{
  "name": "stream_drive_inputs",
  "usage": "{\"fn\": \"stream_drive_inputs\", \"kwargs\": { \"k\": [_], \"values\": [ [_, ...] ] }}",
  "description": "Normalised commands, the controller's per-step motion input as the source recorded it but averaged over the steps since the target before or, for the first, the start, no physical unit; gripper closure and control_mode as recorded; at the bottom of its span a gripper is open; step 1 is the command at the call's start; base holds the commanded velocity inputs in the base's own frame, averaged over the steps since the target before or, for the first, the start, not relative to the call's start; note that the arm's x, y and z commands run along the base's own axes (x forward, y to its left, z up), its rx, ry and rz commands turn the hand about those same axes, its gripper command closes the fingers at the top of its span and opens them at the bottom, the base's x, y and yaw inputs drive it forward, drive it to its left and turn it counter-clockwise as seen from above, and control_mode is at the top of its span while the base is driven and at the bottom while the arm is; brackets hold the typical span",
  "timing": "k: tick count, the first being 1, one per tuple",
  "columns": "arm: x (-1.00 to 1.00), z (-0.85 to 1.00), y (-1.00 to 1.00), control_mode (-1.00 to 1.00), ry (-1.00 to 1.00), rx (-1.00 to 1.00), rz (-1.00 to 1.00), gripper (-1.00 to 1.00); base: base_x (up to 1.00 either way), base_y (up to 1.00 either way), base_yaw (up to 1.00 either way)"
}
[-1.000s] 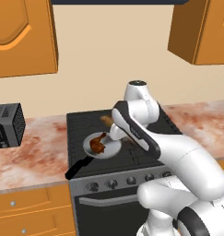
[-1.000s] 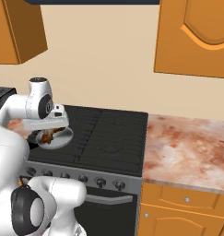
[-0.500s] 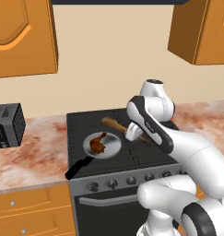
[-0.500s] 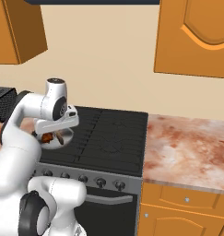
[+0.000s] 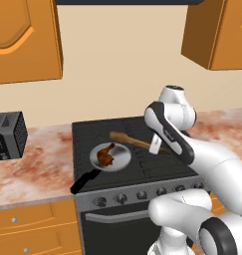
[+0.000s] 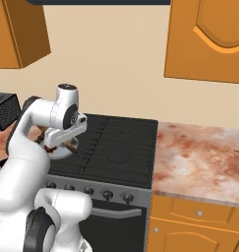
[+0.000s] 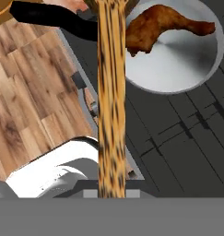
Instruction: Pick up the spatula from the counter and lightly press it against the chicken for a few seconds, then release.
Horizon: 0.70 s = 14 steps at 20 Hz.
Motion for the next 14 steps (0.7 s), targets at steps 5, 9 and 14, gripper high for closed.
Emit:
{"fn": "stream_drive_inputs", "kwargs": {
  "k": [5,9,14],
  "values": [
    [-0.02,-0.06,-0.05,-1.0,0.0,0.0,0.18,1.0,0.0,0.0,0.0],
    [0.0,-0.15,0.0,-1.0,0.0,0.0,0.14,1.0,0.0,0.0,0.0],
    [0.0,-0.06,0.0,-1.0,-0.04,0.01,0.04,1.0,0.0,0.0,0.0]
  ]
}}
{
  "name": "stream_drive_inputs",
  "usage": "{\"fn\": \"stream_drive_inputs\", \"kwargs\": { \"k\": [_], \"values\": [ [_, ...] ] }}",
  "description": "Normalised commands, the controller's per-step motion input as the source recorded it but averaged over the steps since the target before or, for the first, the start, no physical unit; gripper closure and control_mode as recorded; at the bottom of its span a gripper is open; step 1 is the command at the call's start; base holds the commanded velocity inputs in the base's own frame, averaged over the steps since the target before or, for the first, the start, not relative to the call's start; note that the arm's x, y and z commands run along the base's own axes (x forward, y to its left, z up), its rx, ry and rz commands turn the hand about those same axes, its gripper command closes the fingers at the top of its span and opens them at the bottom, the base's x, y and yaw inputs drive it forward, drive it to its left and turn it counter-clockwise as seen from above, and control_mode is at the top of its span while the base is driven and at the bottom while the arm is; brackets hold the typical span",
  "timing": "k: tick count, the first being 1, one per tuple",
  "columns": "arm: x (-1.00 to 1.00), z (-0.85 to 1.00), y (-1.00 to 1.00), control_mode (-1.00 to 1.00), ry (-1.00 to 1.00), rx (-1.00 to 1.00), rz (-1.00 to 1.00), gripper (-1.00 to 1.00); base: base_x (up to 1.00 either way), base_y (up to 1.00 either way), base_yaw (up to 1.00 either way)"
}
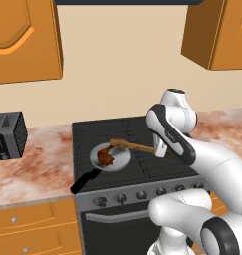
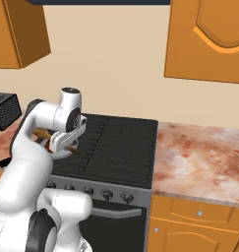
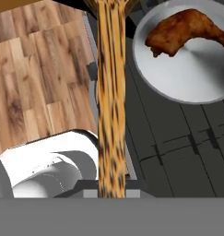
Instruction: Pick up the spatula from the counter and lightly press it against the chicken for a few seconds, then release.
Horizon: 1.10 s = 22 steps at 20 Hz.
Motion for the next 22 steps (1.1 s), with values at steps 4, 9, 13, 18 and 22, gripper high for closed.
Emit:
{"fn": "stream_drive_inputs", "kwargs": {
  "k": [4,9,13,18,22],
  "values": [
    [0.0,0.0,0.0,-1.0,-0.05,0.0,0.0,1.0,0.0,0.0,0.0],
    [0.0,0.0,0.0,-1.0,-0.02,0.0,0.0,1.0,0.0,0.0,0.0],
    [0.03,-0.01,0.0,-1.0,0.0,0.0,0.0,1.0,0.0,0.0,0.0],
    [0.07,-0.04,0.0,-1.0,0.0,0.0,0.0,1.0,0.0,0.0,0.0],
    [0.12,-0.1,0.0,-1.0,0.0,0.0,0.0,1.0,0.0,0.0,0.0]
  ]
}}
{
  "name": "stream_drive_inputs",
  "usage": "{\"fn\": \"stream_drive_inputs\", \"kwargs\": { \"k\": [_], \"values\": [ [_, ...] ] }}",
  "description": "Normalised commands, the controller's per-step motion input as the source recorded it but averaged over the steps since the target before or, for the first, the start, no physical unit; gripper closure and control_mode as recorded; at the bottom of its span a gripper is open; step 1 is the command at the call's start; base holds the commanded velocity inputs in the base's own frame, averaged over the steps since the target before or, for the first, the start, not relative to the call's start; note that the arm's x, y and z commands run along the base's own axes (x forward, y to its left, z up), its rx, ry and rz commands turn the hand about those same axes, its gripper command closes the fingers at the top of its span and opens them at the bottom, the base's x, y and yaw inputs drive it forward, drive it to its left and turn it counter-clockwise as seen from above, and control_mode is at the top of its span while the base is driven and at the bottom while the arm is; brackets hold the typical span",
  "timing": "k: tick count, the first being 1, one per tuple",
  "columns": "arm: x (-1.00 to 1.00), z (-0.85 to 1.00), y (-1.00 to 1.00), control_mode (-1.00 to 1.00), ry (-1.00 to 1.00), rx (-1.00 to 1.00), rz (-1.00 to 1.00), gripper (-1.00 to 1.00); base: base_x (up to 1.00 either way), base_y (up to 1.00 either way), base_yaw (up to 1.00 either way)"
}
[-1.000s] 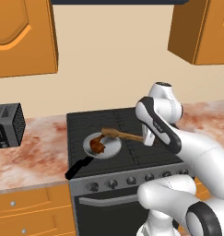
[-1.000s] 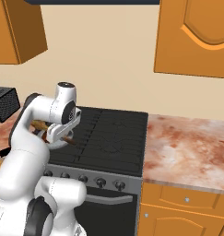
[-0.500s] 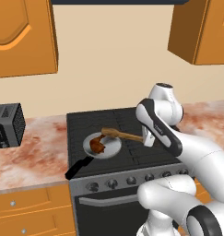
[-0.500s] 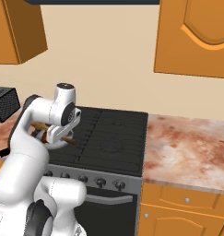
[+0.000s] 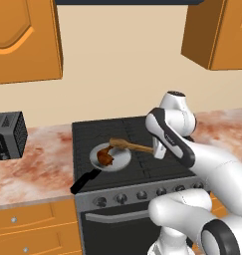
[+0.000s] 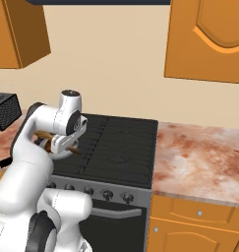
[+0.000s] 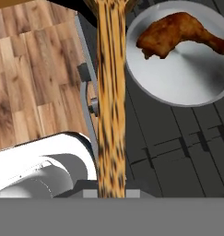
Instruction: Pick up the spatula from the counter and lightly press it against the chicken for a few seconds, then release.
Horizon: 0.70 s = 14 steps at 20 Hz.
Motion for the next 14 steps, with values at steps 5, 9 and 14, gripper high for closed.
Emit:
{"fn": "stream_drive_inputs", "kwargs": {
  "k": [5,9,14],
  "values": [
    [0.13,-0.1,0.0,-1.0,0.01,0.0,0.0,1.0,0.0,0.0,0.0],
    [0.07,-0.03,0.0,-1.0,0.01,0.0,0.0,1.0,0.0,0.0,0.0],
    [0.01,-0.04,0.01,-1.0,0.02,0.0,0.0,1.0,0.0,0.0,0.0]
  ]
}}
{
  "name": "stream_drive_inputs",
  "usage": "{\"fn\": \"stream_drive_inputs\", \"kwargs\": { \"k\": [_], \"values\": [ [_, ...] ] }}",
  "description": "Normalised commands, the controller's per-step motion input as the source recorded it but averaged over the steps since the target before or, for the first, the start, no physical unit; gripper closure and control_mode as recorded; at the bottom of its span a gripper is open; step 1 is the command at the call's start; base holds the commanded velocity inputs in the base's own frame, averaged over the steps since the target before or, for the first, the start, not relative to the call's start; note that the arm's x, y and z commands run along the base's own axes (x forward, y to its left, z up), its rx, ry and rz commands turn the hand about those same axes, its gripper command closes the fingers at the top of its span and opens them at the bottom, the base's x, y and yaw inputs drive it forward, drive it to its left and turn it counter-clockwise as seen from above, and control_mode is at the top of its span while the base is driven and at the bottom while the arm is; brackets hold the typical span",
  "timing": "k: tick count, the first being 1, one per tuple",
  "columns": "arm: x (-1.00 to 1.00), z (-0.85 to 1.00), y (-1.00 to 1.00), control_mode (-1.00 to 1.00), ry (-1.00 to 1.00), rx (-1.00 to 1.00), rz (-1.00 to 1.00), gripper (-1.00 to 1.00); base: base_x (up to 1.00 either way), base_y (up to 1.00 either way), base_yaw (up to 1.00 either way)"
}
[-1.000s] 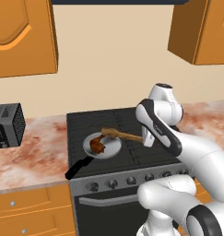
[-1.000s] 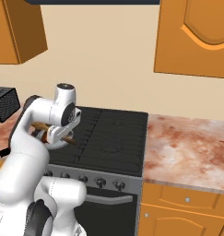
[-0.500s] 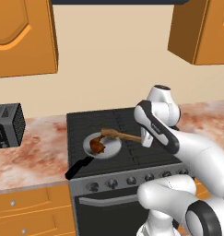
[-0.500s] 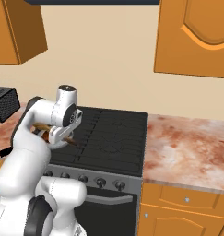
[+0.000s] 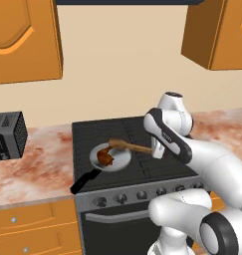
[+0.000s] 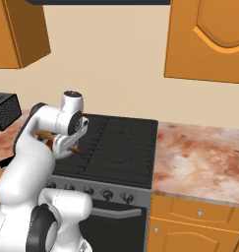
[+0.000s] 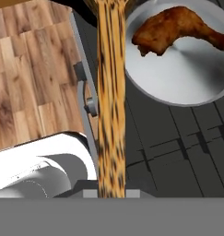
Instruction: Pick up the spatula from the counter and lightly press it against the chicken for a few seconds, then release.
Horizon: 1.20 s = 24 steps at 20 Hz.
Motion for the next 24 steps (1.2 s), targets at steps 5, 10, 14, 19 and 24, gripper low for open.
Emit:
{"fn": "stream_drive_inputs", "kwargs": {
  "k": [5,10,14,19,24],
  "values": [
    [0.0,-0.12,0.07,-1.0,0.05,-0.03,0.0,1.0,0.0,0.0,0.0],
    [0.0,-0.04,0.09,-1.0,0.01,-0.05,0.0,1.0,0.0,0.0,0.0],
    [0.0,0.0,0.0,-1.0,0.0,-0.04,0.0,1.0,0.0,0.0,0.0],
    [0.01,0.0,0.0,-1.0,0.0,-0.05,0.0,1.0,0.0,0.0,0.0],
    [0.02,0.0,0.0,-1.0,0.0,-0.04,0.0,1.0,0.0,0.0,0.0]
  ]
}}
